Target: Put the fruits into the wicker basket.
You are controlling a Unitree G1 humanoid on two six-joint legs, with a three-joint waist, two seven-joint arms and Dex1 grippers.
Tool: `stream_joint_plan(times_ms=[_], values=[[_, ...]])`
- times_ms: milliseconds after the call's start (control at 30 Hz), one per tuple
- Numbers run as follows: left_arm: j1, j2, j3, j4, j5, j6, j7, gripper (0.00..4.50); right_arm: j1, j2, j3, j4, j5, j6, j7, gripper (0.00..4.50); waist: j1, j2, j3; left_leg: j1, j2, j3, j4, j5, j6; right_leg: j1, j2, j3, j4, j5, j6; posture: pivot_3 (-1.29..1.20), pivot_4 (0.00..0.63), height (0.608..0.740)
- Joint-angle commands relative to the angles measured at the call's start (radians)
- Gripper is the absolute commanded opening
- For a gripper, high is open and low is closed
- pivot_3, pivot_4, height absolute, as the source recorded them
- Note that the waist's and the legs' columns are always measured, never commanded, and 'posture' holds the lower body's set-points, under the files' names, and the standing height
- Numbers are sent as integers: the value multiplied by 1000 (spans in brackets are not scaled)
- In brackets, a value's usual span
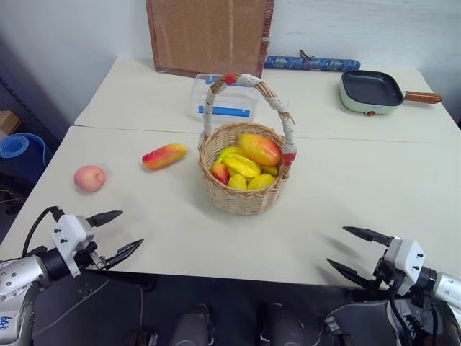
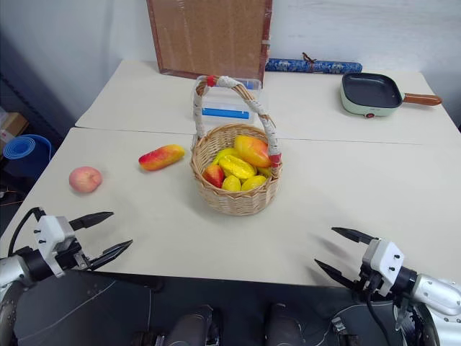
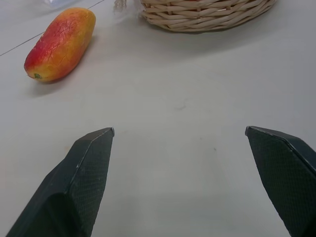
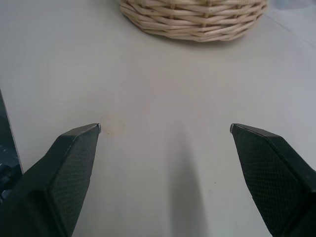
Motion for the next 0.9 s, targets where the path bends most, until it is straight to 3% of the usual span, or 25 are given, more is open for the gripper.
stream_joint_plan(times_ms=[33,167,333,500,600,700,800,900], values=[[25,-4,73,-50,-48,22,20,4500,-19,24,34,-65,94,18,40,4400,0,0,0,0,1,0,0,0,0,0,0,0,0,0,0,0,150,740],[78,-54,180,-75,-132,104,95,4500,-66,52,84,-181,161,62,27,4400,-5,1,1,1,1,1,0,-1,0,0,0,3,0,0,0,0,150,740],[83,-212,418,-42,-317,264,406,4500,-207,122,138,-321,207,139,-104,4400,-12,-1,1,2,2,2,0,-6,2,0,0,4,1,0,0,0,150,740],[57,-270,459,-29,-288,283,575,4500,-273,158,160,-400,262,231,-201,4400,8,-5,1,2,2,2,0,-7,-2,0,0,4,1,0,0,0,150,740],[-43,-217,433,1,-301,314,614,4500,-290,162,177,-410,233,228,-207,4400,25,-7,0,2,1,1,0,-8,-3,0,0,4,1,0,0,0,150,740],[-199,-70,309,58,-240,361,561,4500,-292,158,184,-402,210,224,-210,4400,33,-11,-1,1,1,1,1,-8,-2,-1,0,4,1,0,0,0,150,740],[-380,74,181,244,-160,393,499,4500,-286,155,192,-397,203,224,-196,4400,27,-12,-2,1,0,2,1,-7,-2,-1,1,4,1,0,0,0,150,740],[-529,140,75,404,-107,407,433,4500,-290,156,203,-392,197,221,-186,4400,9,-11,-2,3,0,10,-1,-6,-5,-3,3,4,3,0,1,0,150,740]])
